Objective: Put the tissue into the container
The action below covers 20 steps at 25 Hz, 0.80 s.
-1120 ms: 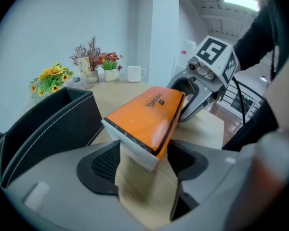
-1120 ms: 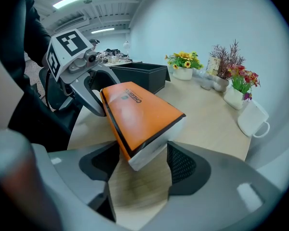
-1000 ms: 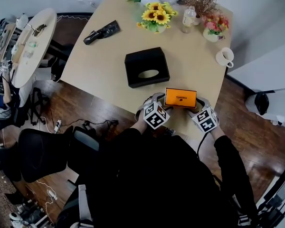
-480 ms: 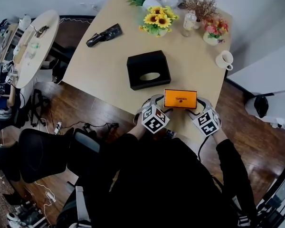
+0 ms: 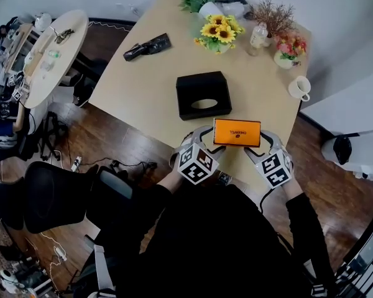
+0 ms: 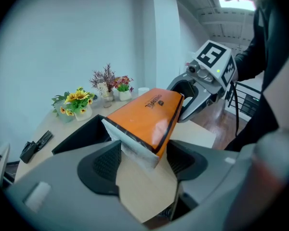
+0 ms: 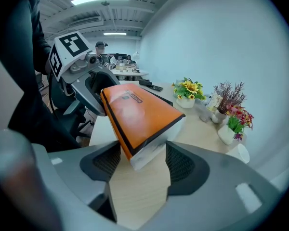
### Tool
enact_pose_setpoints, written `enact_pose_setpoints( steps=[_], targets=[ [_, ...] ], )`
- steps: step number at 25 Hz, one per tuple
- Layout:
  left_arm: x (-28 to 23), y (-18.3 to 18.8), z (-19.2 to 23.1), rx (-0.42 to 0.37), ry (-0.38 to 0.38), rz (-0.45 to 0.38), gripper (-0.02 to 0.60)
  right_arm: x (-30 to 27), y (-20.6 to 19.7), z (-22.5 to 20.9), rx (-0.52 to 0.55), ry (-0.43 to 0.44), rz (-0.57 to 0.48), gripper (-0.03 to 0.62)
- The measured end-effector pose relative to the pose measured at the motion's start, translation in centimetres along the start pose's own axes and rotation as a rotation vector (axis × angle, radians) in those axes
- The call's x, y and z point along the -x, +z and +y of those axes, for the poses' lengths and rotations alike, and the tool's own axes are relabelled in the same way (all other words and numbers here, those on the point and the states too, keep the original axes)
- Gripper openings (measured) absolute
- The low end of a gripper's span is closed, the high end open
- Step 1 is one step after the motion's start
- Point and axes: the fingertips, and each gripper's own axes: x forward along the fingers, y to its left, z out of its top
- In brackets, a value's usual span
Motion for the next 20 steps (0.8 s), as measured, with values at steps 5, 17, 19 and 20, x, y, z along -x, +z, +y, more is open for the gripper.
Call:
enact_pose_setpoints(
  steps=[5,17,19,20],
  targets=[
    [2.3,1.1,0.5,-0.023,0.021,-0.022,0.281,1.2,2.0,0.4,0.005,-0.016,0.003,0.298],
    [8.1,7.0,2.8,-0.084,0.115,-0.099,0.281,5.6,8.6,-1.3,0.050,-0.058,-0.096,0.298],
    [8.5,7.4,3.4,-0.082,0.128,-0.104,0.281,5.6,9.4,-1.6,0.070,-0.058,-0.103,0.296],
    [8.6,7.4,3.6,-0.078,0.132,-0.104,0.279,5.6,9.7,-1.7,0.078,-0.055,-0.104,0.296]
  ],
)
